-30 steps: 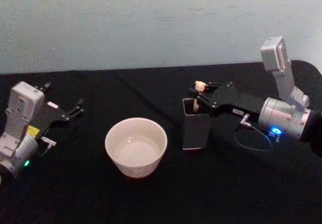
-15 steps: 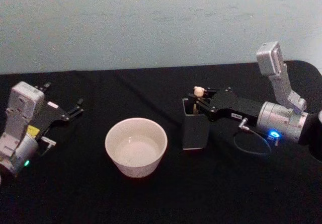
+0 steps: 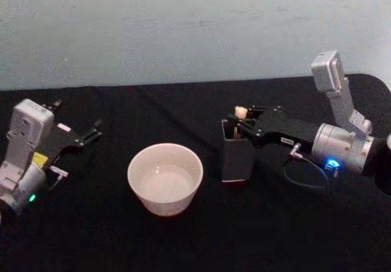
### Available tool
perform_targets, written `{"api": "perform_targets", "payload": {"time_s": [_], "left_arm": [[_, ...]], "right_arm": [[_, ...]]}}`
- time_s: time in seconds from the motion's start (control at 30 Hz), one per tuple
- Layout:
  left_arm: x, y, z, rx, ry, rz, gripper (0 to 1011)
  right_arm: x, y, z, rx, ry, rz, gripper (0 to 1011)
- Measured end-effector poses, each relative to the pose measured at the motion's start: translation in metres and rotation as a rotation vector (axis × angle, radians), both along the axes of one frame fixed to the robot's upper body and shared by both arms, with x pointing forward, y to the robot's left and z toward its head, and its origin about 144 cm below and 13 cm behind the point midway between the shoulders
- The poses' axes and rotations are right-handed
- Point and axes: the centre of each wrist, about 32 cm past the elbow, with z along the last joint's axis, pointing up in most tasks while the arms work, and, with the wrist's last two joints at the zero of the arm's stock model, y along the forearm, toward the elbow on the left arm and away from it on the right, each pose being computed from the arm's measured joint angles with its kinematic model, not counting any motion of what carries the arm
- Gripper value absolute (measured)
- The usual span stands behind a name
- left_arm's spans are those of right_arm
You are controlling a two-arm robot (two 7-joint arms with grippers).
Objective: Pick up the stirring spoon with one hand, stir inside the cup, then place it back in its original position.
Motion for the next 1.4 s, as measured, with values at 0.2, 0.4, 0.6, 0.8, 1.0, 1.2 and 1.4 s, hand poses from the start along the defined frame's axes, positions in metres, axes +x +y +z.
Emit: {"api": "perform_targets", "payload": {"time_s": [0.2, 0.4, 0.6, 0.8, 1.0, 1.2, 1.4], "left_arm": [[0.0, 0.0, 0.0, 0.0, 0.0, 0.0, 1001], [0.0, 0.0, 0.0, 0.0, 0.0, 0.0, 1002], [0.0, 0.0, 0.0, 0.0, 0.0, 0.0, 1001], [0.0, 0.0, 0.0, 0.0, 0.0, 0.0, 1001], [0.0, 0.0, 0.0, 0.0, 0.0, 0.0, 1001], [0.0, 0.0, 0.0, 0.0, 0.0, 0.0, 1001], [0.0, 0.0, 0.0, 0.0, 0.0, 0.0, 1001]], "right_arm": [[0.0, 0.0, 0.0, 0.001, -0.001, 0.0, 406], [0.0, 0.0, 0.0, 0.002, -0.001, -0.001, 607], [0.0, 0.0, 0.0, 0.002, -0.002, -0.001, 788], [0.0, 0.0, 0.0, 0.003, -0.002, -0.001, 968], [0.0, 0.0, 0.0, 0.004, -0.003, -0.001, 1003], [-0.001, -0.002, 0.008, 0.033, -0.039, -0.013, 1003], [-0.006, -0.008, 0.022, 0.085, -0.124, -0.093, 1002]]}}
